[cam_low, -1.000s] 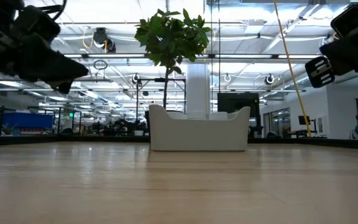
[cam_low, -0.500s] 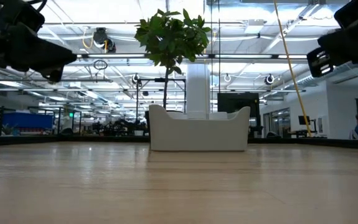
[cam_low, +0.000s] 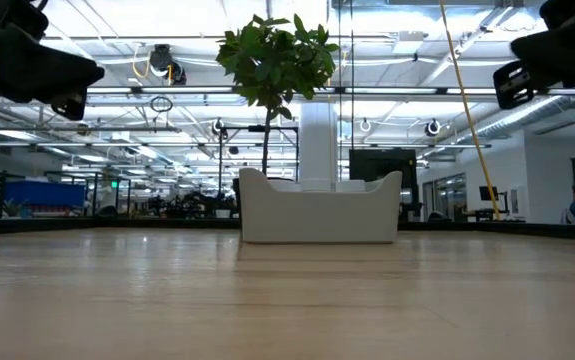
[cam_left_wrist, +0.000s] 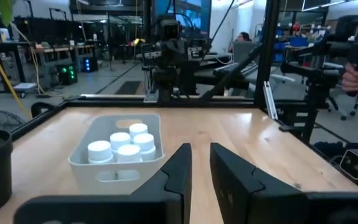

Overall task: Pick and place pill bottles into a basket
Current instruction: Return to Home Position

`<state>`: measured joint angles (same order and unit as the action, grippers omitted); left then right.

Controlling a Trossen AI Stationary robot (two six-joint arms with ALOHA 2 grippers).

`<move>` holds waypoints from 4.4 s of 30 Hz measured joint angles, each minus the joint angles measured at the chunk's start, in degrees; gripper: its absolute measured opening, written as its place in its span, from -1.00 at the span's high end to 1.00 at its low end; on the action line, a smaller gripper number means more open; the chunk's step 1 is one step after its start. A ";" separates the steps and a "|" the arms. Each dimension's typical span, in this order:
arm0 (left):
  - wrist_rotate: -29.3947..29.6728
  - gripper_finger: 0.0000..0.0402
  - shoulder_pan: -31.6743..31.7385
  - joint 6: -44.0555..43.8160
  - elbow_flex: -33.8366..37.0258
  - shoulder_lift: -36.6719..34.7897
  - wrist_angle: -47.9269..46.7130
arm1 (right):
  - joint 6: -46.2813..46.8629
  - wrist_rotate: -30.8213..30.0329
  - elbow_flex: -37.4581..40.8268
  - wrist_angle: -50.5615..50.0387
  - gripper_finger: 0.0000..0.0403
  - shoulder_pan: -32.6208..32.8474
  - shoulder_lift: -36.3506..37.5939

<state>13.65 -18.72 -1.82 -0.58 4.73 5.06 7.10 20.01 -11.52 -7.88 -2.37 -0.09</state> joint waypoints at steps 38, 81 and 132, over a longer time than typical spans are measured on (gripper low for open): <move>11.91 0.70 -0.04 -8.88 0.00 4.22 2.31 | -0.75 -11.04 10.65 13.20 1.00 -0.56 -0.46; 11.86 0.70 -0.04 -8.92 0.00 4.22 2.47 | -0.75 -11.02 10.68 13.22 1.00 -0.56 -0.46; 11.85 0.70 -0.04 -8.91 -0.02 4.22 2.47 | -0.75 -11.00 10.69 13.23 1.00 -0.56 -0.47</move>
<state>25.50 -18.76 -10.74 -0.60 8.95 7.53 6.35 9.02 -0.82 5.35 -2.93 -0.57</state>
